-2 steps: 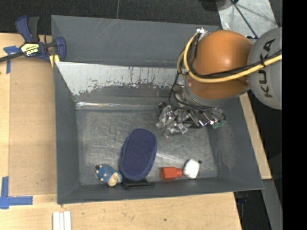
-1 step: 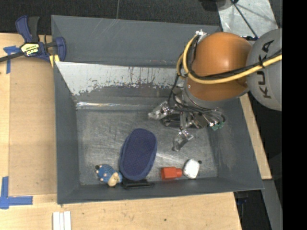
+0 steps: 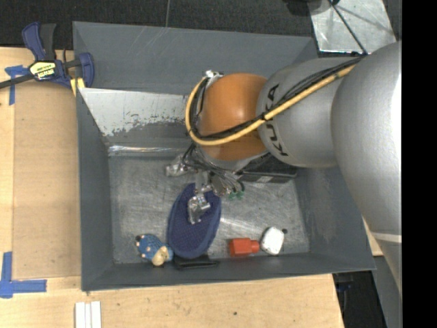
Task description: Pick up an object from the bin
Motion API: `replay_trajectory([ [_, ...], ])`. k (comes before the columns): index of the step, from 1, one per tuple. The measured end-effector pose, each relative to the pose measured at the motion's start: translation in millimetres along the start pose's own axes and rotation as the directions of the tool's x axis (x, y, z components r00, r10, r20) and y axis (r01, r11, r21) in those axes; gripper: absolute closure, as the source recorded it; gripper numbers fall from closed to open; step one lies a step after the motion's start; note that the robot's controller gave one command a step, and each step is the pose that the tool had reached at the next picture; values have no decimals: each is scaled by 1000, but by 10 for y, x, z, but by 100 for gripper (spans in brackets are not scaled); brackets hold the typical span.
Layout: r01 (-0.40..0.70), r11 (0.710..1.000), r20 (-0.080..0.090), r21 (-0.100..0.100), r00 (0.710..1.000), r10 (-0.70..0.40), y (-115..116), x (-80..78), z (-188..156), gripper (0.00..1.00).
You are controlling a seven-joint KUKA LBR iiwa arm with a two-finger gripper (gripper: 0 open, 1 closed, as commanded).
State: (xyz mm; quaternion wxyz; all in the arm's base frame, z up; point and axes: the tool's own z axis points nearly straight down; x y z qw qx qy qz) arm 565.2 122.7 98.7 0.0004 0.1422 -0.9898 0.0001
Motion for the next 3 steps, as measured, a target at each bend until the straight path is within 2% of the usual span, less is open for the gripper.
replay_trajectory([
  [1,23,1000,23,-7,999,-23,-489,340,202,0],
  [2,32,999,2,-6,999,-32,-484,367,187,100],
  [3,143,990,12,3,990,-143,-479,481,-1207,100],
])
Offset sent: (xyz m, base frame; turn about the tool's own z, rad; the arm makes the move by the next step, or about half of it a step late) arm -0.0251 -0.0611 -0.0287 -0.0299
